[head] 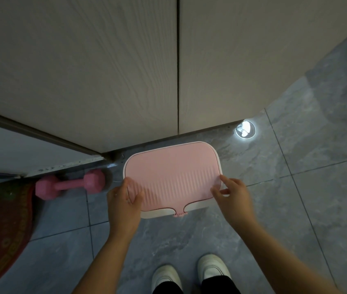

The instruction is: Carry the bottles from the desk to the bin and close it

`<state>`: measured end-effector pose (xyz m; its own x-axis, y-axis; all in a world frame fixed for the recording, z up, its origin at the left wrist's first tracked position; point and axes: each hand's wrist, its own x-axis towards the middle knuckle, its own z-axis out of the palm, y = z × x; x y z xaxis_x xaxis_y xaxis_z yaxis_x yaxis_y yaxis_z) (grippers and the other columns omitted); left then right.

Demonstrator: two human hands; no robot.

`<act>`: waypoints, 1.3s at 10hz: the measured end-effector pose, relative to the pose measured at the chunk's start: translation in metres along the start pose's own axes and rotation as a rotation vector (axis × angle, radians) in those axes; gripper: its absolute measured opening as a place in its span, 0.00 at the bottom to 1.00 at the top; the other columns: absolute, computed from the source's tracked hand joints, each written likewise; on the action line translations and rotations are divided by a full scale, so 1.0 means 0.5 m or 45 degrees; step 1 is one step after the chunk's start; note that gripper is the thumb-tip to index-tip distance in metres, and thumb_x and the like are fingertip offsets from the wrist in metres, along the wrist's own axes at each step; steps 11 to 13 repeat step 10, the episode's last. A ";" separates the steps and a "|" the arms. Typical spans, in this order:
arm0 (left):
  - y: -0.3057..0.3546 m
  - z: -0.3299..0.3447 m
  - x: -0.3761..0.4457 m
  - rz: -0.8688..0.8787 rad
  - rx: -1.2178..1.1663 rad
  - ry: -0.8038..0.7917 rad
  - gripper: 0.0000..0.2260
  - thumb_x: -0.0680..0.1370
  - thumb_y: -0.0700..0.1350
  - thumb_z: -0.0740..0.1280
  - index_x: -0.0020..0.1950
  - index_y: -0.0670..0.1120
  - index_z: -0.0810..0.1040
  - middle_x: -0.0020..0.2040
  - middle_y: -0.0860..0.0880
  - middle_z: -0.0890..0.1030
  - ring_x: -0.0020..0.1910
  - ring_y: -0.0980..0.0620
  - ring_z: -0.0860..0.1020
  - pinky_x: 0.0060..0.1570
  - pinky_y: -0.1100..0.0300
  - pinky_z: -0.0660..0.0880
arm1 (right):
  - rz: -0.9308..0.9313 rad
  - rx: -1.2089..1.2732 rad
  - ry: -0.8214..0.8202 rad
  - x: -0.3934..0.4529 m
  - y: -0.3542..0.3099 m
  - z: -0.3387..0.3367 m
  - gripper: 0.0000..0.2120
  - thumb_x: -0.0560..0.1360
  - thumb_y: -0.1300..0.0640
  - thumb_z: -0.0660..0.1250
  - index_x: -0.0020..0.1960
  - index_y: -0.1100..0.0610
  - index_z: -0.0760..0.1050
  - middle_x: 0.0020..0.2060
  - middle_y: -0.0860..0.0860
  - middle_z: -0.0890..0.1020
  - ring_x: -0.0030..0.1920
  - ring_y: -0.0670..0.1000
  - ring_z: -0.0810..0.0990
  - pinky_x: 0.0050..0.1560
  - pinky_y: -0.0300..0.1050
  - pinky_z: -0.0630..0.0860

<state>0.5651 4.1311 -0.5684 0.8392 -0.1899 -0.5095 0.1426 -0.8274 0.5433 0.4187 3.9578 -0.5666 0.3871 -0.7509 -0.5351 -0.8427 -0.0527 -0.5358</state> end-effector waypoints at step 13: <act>0.164 -0.209 -0.248 -0.101 -0.178 -0.123 0.09 0.78 0.42 0.61 0.50 0.40 0.79 0.46 0.38 0.81 0.51 0.38 0.79 0.56 0.42 0.75 | 0.260 0.421 -0.345 -0.212 -0.183 -0.247 0.13 0.77 0.60 0.62 0.60 0.62 0.77 0.45 0.54 0.80 0.42 0.50 0.79 0.47 0.43 0.74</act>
